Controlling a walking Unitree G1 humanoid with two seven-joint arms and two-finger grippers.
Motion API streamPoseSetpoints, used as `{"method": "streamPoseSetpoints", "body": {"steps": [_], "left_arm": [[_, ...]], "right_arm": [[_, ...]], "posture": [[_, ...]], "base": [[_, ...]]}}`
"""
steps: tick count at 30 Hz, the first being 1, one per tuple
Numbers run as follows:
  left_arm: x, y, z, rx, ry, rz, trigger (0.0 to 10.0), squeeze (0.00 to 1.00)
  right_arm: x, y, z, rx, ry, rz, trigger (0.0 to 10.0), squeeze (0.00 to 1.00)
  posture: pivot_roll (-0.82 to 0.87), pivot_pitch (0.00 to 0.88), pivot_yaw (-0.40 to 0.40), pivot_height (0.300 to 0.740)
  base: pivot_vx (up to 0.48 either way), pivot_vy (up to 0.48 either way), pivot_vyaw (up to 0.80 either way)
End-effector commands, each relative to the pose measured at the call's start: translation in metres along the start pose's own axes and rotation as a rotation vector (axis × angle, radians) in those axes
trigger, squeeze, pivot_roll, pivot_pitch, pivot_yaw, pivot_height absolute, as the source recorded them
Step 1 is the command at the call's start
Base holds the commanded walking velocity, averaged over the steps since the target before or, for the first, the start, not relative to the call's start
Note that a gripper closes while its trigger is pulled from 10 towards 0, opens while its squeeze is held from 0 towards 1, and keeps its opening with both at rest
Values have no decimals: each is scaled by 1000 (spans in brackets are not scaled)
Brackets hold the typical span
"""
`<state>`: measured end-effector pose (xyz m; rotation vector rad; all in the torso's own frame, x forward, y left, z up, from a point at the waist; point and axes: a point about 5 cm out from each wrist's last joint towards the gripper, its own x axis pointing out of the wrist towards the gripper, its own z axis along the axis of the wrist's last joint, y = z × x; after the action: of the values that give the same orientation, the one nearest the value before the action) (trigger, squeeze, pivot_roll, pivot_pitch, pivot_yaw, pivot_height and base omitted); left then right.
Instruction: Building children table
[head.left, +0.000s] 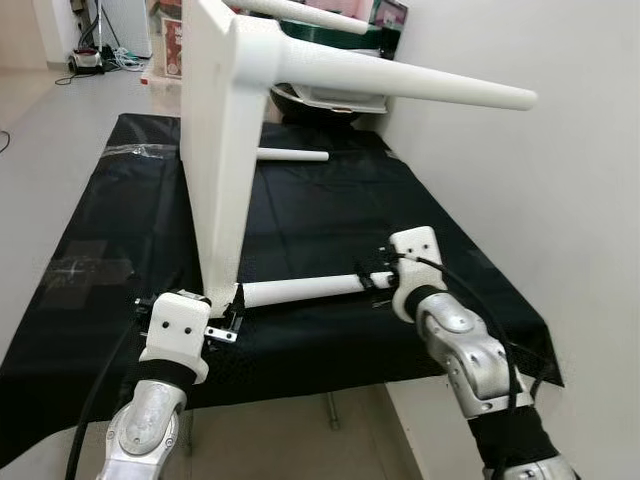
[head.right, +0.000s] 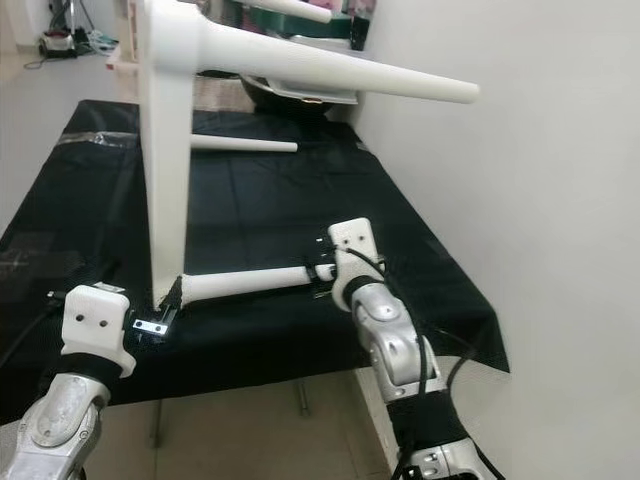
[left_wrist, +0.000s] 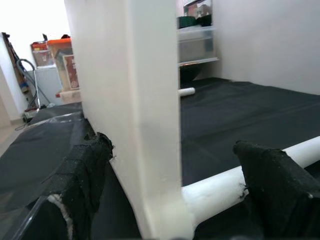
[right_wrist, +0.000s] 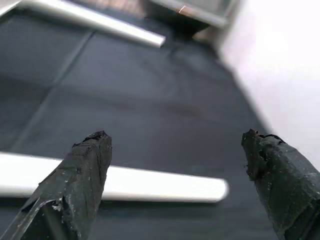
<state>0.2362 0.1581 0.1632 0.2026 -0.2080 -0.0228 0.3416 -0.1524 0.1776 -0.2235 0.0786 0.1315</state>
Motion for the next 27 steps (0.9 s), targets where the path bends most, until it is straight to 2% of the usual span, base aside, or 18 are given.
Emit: {"method": "streamPoseSetpoints", "body": {"steps": [1, 3, 7, 8, 10, 15, 20, 23, 27], "left_arm": [[1, -3, -2, 0, 2, -11, 10000, 0], [1, -3, -2, 0, 2, -10, 10000, 0], [7, 1, -3, -4, 5, 26, 10000, 0], [7, 1, -3, -4, 5, 26, 10000, 0], [10, 3, -3, 0, 0, 33, 10000, 0], [17, 9, -2, 12, -7, 48, 10000, 0], [21, 13, -3, 20, -6, 52, 10000, 0], [24, 11, -3, 23, -4, 52, 10000, 0], [26, 8, -4, 7, -1, 51, 10000, 0]], "right_arm": [[0, -6, 3, -29, -24, -27, 10000, 0], [1, -7, 4, -40, -32, -28, 10000, 0], [1, -5, 5, -147, -65, -6, 10000, 0], [1, -5, 5, -147, -65, -6, 10000, 0], [0, -4, 4, -177, -72, -5, 10000, 0], [0, -3, 0, -152, -65, -10, 10000, 0], [-1, -2, -5, -142, -54, -16, 10000, 0], [-2, 1, -8, -216, -53, -11, 10000, 0], [-3, 3, -10, -200, -51, -15, 10000, 0]], "posture": [[116, 0, -151, 740], [116, 0, -151, 740], [111, 0, -154, 740], [111, 0, -154, 740], [107, 0, -154, 740], [107, 0, -154, 740], [99, 0, -148, 740], [94, 0, -146, 740], [94, 0, -146, 740]], "base": [[0, -480, 0], [0, -390, 0], [0, -75, 0], [0, 0, 0], [0, 0, 800], [0, 0, 655], [0, 0, 0], [0, 0, 533], [0, 0, 800]]}}
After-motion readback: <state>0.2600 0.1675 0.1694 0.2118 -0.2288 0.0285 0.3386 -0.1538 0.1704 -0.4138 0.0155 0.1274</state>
